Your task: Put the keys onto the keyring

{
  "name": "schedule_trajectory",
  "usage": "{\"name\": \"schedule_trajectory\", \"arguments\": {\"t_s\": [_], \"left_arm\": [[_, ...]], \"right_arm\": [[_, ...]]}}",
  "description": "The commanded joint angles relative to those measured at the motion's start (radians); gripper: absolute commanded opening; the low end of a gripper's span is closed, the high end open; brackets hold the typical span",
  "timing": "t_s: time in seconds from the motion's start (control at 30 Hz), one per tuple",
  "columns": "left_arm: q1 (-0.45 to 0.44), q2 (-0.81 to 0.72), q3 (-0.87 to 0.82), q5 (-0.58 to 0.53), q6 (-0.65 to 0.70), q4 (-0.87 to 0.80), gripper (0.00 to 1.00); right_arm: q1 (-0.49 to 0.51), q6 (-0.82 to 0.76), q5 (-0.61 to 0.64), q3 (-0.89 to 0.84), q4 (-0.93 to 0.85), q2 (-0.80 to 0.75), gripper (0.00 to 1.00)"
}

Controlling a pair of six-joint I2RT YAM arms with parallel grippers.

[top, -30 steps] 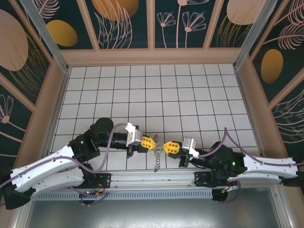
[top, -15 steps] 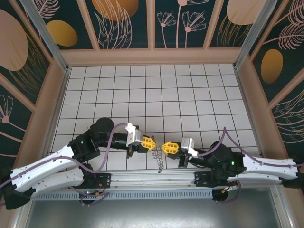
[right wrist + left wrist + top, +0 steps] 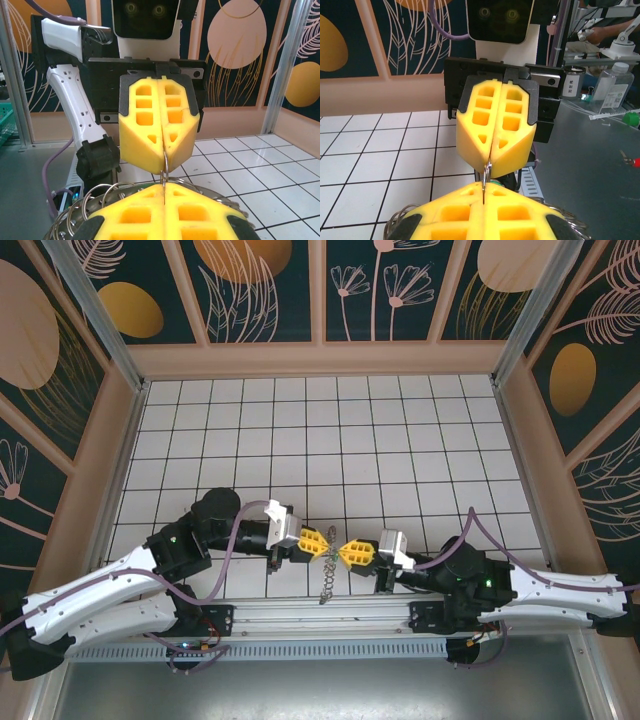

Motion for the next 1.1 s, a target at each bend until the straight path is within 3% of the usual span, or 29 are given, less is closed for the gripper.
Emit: {"name": "schedule_trajectory", "arguments": {"t_s": [0.0, 0.53, 1.07], "left_arm": [[0.003, 0.010, 0.036, 0.007, 0.022, 0.009, 0.00], [0.003, 0.007, 0.047, 0.007, 0.023, 0.002, 0.00], [0.003, -0.001, 0.053, -0.003, 0.002, 0.005, 0.00]], "right_arm": [[-0.005, 0.005, -0.034, 0.044, 0.044, -0.009, 0.00], [-0.006, 0.004, -0.029, 0.066, -0.007, 0.042, 0.00], [0.017, -0.115, 0.010, 0.038, -0.038, 0.055, 0.00]]}}
